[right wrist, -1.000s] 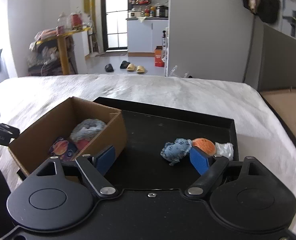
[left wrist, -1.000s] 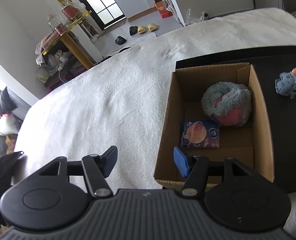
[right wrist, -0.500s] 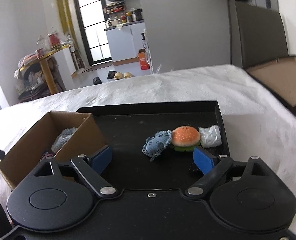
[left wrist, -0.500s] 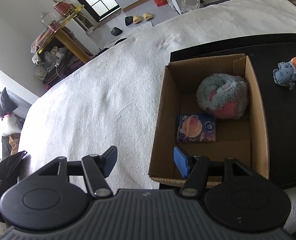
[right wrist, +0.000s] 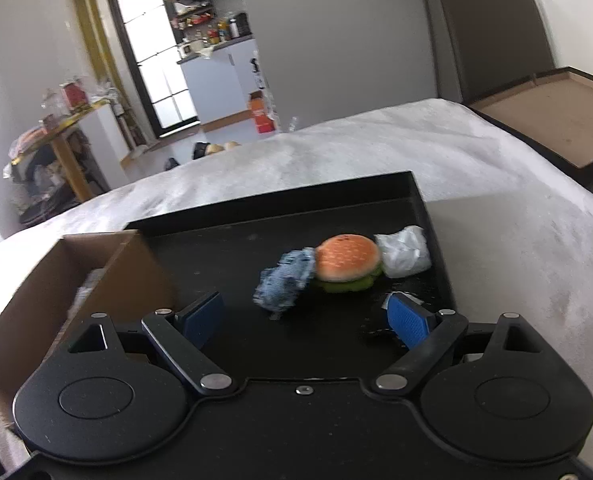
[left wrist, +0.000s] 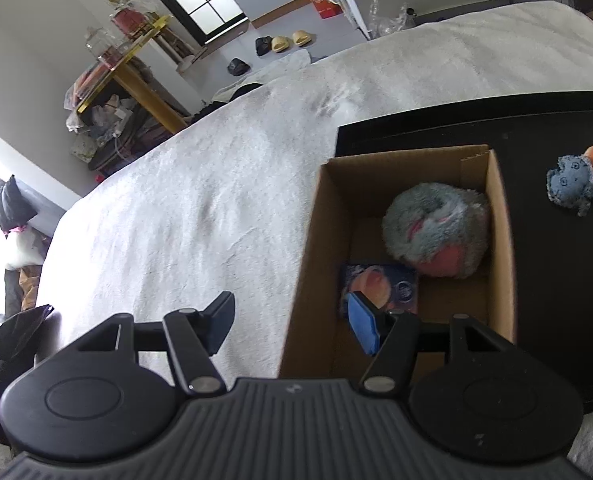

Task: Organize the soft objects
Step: 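Move the right gripper back over the tray toward the remaining plush toys, then carry the black-and-white plush in the right gripper and release it into the box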

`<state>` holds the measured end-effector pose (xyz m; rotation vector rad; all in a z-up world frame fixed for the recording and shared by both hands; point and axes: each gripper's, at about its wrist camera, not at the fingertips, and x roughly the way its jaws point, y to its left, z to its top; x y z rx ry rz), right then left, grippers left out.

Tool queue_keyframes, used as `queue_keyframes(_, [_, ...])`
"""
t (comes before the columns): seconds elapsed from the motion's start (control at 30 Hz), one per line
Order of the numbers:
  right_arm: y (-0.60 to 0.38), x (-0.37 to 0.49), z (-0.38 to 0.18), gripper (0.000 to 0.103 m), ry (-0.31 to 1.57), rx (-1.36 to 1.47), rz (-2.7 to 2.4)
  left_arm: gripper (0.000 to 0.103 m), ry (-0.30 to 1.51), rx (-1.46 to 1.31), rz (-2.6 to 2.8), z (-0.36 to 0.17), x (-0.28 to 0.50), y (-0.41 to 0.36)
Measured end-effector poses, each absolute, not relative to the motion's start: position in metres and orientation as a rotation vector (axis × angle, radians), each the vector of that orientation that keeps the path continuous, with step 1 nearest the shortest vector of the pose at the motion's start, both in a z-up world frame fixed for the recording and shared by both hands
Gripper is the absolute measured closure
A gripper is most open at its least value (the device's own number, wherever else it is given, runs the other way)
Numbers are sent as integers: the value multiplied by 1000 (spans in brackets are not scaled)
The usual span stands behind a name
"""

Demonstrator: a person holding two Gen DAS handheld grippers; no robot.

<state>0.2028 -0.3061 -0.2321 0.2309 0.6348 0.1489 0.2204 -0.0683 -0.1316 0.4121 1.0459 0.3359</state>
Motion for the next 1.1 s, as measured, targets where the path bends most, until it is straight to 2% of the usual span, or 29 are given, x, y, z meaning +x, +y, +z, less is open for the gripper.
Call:
queue_keyframes(0.23, [-322, 215, -246, 14, 668, 250, 56, 42, 1079, 443, 316, -147, 232, -82])
queue_keyframes(0.3, [-323, 219, -250, 17, 678, 248, 42, 42, 1080, 448, 307, -148, 235, -85])
queue_keyframes(0.47, [-326, 231, -262, 31, 694, 218, -2, 42, 1099, 458, 304, -151, 241, -84])
queue_keyframes(0.7, [-316, 239, -273, 32, 712, 130, -11, 42, 1080, 473, 309, -141, 236, -81])
queue_keyframes(0.73, [-313, 239, -274, 36, 716, 100, -13, 42, 1077, 470, 312, -139, 235, -80])
queue_keyframes(0.77, [-308, 238, -276, 50, 725, 56, -11, 42, 1074, 461, 316, -137, 232, -77])
queue_keyframes(0.83, [-308, 239, -282, 56, 767, 30, -25, 42, 1066, 441, 320, -132, 227, -72])
queue_keyframes(0.87, [-309, 237, -281, 67, 761, 27, -28, 42, 1063, 435, 320, -130, 226, -70])
queue_keyframes(0.93, [-312, 234, -279, 80, 765, 23, -38, 42, 1057, 429, 325, -127, 220, -65])
queue_keyframes(0.97, [-315, 232, -277, 84, 768, 38, -35, 42, 1053, 423, 326, -125, 217, -62])
queue_keyframes(1.1, [-317, 224, -271, 87, 779, 71, -9, 42, 1032, 387, 320, -117, 207, -53])
